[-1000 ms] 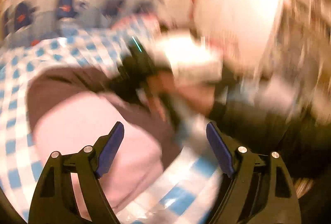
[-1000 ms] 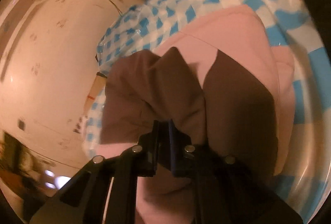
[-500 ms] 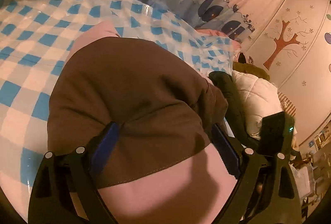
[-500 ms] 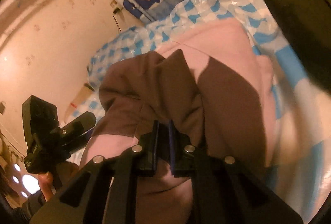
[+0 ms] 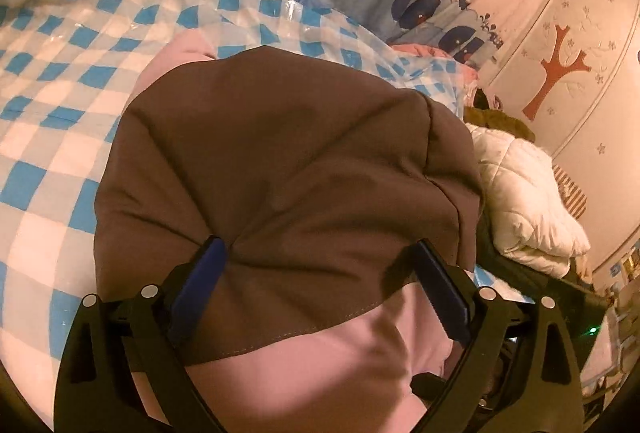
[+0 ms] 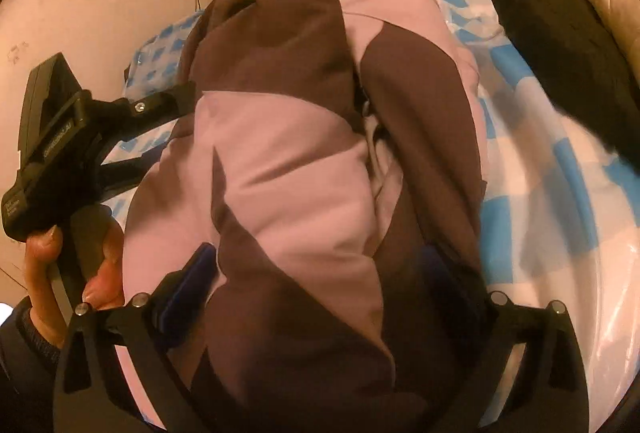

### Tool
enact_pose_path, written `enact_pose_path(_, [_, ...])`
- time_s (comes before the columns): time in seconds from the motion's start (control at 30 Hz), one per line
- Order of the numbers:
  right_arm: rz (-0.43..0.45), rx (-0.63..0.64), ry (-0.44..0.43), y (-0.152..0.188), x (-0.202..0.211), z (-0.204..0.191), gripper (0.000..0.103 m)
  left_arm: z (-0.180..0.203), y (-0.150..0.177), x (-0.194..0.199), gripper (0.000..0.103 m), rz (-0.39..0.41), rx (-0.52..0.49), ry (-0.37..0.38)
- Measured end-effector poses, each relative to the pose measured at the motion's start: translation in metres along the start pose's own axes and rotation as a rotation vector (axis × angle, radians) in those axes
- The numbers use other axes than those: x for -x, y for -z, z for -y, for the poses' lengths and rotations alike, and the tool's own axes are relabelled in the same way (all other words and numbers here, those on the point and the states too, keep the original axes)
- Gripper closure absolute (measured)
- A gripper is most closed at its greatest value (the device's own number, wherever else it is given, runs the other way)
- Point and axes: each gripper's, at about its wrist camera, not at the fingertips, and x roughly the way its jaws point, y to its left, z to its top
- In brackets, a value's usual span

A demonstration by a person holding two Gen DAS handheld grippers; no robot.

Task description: Fold large clothes

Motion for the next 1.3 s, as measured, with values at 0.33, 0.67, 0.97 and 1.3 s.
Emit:
enact_pose_path(0.33, [0.159, -0.067, -0.225, -0.107, 0.075, -0.018, 0.008, 0.003, 0.005, 0.012, 0.013, 0.037, -0.029, -0.003])
enact_pose_path(0.67, [0.062, -0.381, -0.356, -0.129, -0.100, 0.078, 0.091, 0.018, -0.008, -0.025, 0.008, -0.026, -0.101, -0.114])
enact_pose_path(0.97, [0.111, -0.401, -0.295, -0.116, -0.043, 0.094, 0.078, 0.020, -0.002, -0.011, 0.008, -0.058, -0.116, -0.117])
enact_pose_path(1.3, [0.101, -0.140, 0.098, -0.026, -0.006, 0.044, 0.023, 0.046, 0.027, 0.005, 0.007, -0.017, -0.227, -0.208])
